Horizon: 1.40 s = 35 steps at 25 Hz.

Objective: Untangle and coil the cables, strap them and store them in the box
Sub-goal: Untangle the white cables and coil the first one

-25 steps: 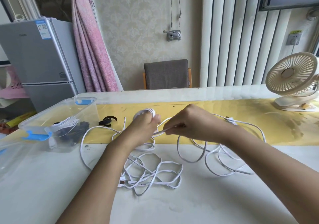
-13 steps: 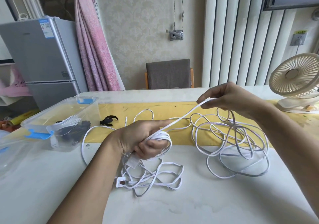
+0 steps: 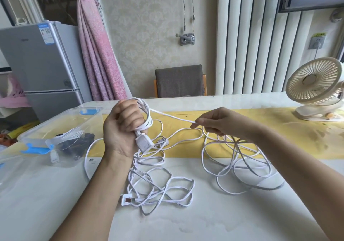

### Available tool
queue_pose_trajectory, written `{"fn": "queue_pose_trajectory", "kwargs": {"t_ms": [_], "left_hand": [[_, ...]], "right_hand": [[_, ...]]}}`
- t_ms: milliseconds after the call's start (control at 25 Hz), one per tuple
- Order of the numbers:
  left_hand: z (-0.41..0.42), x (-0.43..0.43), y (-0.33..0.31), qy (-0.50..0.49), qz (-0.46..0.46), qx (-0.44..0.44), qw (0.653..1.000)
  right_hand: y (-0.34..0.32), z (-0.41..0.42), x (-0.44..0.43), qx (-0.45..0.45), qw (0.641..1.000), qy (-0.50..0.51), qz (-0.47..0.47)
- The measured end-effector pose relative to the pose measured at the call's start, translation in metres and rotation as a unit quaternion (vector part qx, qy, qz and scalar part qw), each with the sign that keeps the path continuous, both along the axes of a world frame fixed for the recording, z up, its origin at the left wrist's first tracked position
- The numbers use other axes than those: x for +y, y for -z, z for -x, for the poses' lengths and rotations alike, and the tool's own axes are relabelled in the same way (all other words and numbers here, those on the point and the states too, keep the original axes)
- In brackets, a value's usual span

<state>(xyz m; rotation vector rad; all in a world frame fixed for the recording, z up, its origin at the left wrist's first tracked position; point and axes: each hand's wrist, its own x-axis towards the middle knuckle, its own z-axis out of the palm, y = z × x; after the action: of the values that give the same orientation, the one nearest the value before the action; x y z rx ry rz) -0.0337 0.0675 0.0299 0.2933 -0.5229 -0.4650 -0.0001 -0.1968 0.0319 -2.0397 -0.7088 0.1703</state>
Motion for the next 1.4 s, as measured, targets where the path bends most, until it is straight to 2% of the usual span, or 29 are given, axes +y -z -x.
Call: {"fn": "queue_pose_trajectory", "kwargs": {"t_ms": [80, 200, 280, 360, 440, 560, 640, 680, 720, 760, 840, 920, 1000, 1120, 1280, 1400], "left_hand": [[-0.009, 0.007, 0.003, -0.043, 0.014, 0.036, 0.998], [-0.014, 0.007, 0.005, -0.104, 0.033, 0.031, 0.994], [-0.014, 0.0, 0.002, -0.215, -0.03, 0.034, 0.976], [-0.012, -0.009, -0.003, -0.335, -0.156, 0.038, 0.929], [-0.012, -0.023, 0.0, -0.438, -0.303, -0.002, 0.846], [-0.011, -0.037, 0.014, -0.536, -0.516, -0.148, 0.652], [-0.008, -0.042, 0.018, -0.505, -0.644, -0.25, 0.517], [-0.006, -0.046, 0.018, -0.461, -0.702, -0.28, 0.464], [-0.003, -0.049, 0.018, -0.406, -0.741, -0.286, 0.451], [0.001, -0.052, 0.019, -0.351, -0.751, -0.272, 0.489], [0.008, -0.057, 0.018, -0.259, -0.722, -0.205, 0.608], [0.014, -0.058, 0.014, -0.198, -0.693, -0.159, 0.675], [0.017, -0.058, 0.009, -0.154, -0.662, -0.14, 0.72], [0.02, -0.057, 0.004, -0.081, -0.626, -0.127, 0.765], [0.02, -0.049, -0.003, 0.076, -0.5, -0.144, 0.851], [0.021, -0.048, -0.005, 0.196, -0.409, -0.16, 0.877]], "right_hand": [[0.001, 0.007, 0.01, -0.032, 0.996, -0.003, 0.083], [-0.001, 0.021, 0.027, -0.109, 0.975, -0.006, 0.192], [0.001, 0.033, 0.041, -0.189, 0.945, -0.018, 0.265], [0.001, 0.044, 0.053, -0.227, 0.923, -0.024, 0.309], [-0.001, 0.054, 0.057, -0.227, 0.918, -0.025, 0.324], [-0.011, 0.064, 0.06, -0.258, 0.915, -0.024, 0.309], [-0.017, 0.065, 0.059, -0.331, 0.895, -0.001, 0.3], [-0.02, 0.065, 0.057, -0.356, 0.889, 0.018, 0.289], [-0.024, 0.065, 0.055, -0.368, 0.888, 0.038, 0.274], [-0.027, 0.065, 0.053, -0.369, 0.891, 0.06, 0.259], [-0.032, 0.063, 0.049, -0.361, 0.897, 0.113, 0.228], [-0.034, 0.057, 0.045, -0.357, 0.901, 0.157, 0.192], [-0.034, 0.051, 0.041, -0.354, 0.901, 0.185, 0.171], [-0.032, 0.045, 0.039, -0.336, 0.911, 0.187, 0.148], [-0.033, 0.038, 0.033, -0.292, 0.93, 0.199, 0.096], [-0.033, 0.029, 0.025, -0.28, 0.931, 0.226, 0.061]]}}
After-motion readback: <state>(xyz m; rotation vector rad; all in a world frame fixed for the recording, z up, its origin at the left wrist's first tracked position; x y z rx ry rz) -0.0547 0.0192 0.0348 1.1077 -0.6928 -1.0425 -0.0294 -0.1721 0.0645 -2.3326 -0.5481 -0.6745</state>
